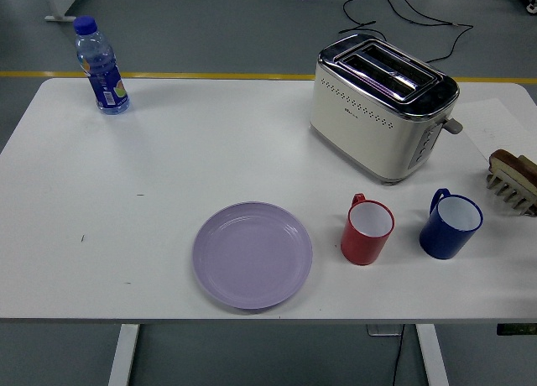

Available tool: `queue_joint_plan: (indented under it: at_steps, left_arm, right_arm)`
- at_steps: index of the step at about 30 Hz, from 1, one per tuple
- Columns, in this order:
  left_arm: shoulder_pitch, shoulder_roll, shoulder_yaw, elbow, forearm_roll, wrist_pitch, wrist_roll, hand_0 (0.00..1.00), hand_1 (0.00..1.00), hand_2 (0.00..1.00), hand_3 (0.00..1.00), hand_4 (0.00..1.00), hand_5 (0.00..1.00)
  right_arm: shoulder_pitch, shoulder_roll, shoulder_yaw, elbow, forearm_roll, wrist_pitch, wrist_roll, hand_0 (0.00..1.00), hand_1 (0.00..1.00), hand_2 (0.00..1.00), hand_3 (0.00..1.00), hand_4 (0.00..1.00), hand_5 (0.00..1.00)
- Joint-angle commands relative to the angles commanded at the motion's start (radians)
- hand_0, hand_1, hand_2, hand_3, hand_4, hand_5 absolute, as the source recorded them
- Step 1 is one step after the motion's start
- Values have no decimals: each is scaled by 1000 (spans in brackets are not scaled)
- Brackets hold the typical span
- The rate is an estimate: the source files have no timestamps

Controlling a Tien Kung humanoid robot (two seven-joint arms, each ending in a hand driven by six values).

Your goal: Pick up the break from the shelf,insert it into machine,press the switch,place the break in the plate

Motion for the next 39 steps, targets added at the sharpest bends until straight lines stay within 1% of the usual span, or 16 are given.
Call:
queue_joint_plan:
  at_steps: [2, 4, 5, 11, 14, 15, 17, 22, 23, 27, 28, 29, 35, 36, 39]
  left_arm:
    - [0, 0, 0, 0, -1, 0, 0, 651, 569, 593, 610, 307, 988]
    - [0, 0, 1, 0, -2, 0, 0, 651, 569, 593, 610, 307, 988]
    - [0, 0, 2, 0, -3, 1, -1, 652, 569, 592, 611, 308, 988]
    - [0, 0, 5, 0, -6, 0, 0, 652, 569, 591, 611, 308, 988]
    - [0, 0, 5, 0, -7, 1, -1, 652, 569, 591, 611, 308, 988]
    - [0, 0, 6, 0, -9, 1, -1, 652, 569, 591, 611, 308, 988]
    - [0, 1, 8, 0, -11, 1, -1, 652, 570, 589, 611, 309, 989]
    - [-1, 1, 8, 0, -10, 1, 0, 652, 570, 589, 611, 309, 989]
    - [0, 1, 8, 0, -9, 1, 0, 652, 569, 588, 612, 311, 990]
    - [0, 0, 8, 0, -5, 0, 1, 652, 569, 588, 612, 311, 990]
    - [0, 0, 8, 0, -5, 0, 2, 652, 569, 588, 612, 311, 990]
    - [1, 0, 7, 0, -4, 0, 2, 653, 569, 588, 612, 312, 992]
    - [4, -1, 4, 0, 2, 0, 4, 653, 569, 588, 612, 312, 992]
    - [4, -1, 4, 0, 4, 0, 4, 653, 569, 590, 612, 313, 993]
    - [5, -1, 3, 0, 5, 0, 5, 653, 569, 590, 612, 313, 993]
  right_arm:
    - [-2, -1, -11, 10, -39, 8, -21, 994, 894, 957, 973, 866, 154]
    - [-3, -3, -24, 20, -123, 17, -44, 994, 894, 957, 973, 866, 154]
    - [-3, -4, -34, 27, -162, 26, -62, 998, 898, 952, 977, 856, 174]
    - [16, -17, -109, 54, -422, 78, -169, 998, 887, 945, 967, 848, 183]
    - [19, -16, -120, 57, -535, 90, -190, 998, 887, 945, 967, 848, 183]
    - [21, -15, -127, 58, -565, 98, -210, 998, 887, 945, 967, 848, 183]
    - [24, -15, -137, 55, -588, 101, -225, 998, 886, 942, 964, 842, 186]
    - [51, -11, -178, 20, -638, 86, -267, 998, 886, 942, 964, 842, 186]
    - [56, -9, -185, 15, -647, 85, -273, 974, 861, 895, 948, 839, 207]
    - [72, 0, -209, 0, -674, 74, -295, 974, 861, 895, 948, 839, 207]
    - [78, 3, -218, -6, -682, 68, -301, 974, 861, 895, 948, 839, 207]
    - [83, 6, -226, -13, -692, 65, -309, 930, 818, 849, 924, 835, 208]
    - [113, 17, -262, -44, -741, 29, -350, 930, 818, 849, 924, 835, 208]
    - [118, 18, -267, -48, -739, 26, -358, 793, 701, 719, 801, 798, 209]
    - [129, 22, -276, -58, -742, 25, -372, 793, 701, 719, 801, 798, 209]
